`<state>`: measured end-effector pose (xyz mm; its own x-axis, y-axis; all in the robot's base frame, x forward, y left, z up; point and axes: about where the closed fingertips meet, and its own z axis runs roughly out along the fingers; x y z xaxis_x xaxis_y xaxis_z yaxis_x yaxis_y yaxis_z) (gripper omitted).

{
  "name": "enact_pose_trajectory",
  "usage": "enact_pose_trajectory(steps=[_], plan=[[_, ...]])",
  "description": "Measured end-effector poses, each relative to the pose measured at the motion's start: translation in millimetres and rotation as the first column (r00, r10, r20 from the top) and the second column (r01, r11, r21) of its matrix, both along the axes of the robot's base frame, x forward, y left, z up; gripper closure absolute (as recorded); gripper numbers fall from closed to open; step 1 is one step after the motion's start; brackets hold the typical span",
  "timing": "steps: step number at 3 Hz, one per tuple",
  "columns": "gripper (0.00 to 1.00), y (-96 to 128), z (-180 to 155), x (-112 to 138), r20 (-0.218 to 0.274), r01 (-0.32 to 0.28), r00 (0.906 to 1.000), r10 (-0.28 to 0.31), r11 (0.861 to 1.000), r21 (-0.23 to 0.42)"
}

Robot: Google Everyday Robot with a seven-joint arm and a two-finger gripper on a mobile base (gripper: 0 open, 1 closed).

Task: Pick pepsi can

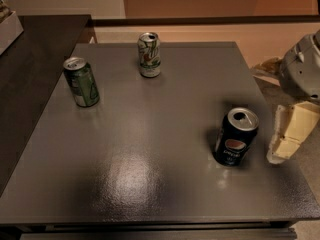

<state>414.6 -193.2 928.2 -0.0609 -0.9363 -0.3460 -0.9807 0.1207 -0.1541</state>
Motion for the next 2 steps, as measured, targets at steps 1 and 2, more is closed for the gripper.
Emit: enact_pose_trajectory(steps=[1, 2], plan=[[0.0, 10.0, -16.1, -2.9, -0.027, -0.037, 0.9989, 0.038, 0.998, 0.051], [0.0, 19.8, -29.1, -8.0, -0.061, -0.064, 0.9957, 0.07, 0.993, 0.1]])
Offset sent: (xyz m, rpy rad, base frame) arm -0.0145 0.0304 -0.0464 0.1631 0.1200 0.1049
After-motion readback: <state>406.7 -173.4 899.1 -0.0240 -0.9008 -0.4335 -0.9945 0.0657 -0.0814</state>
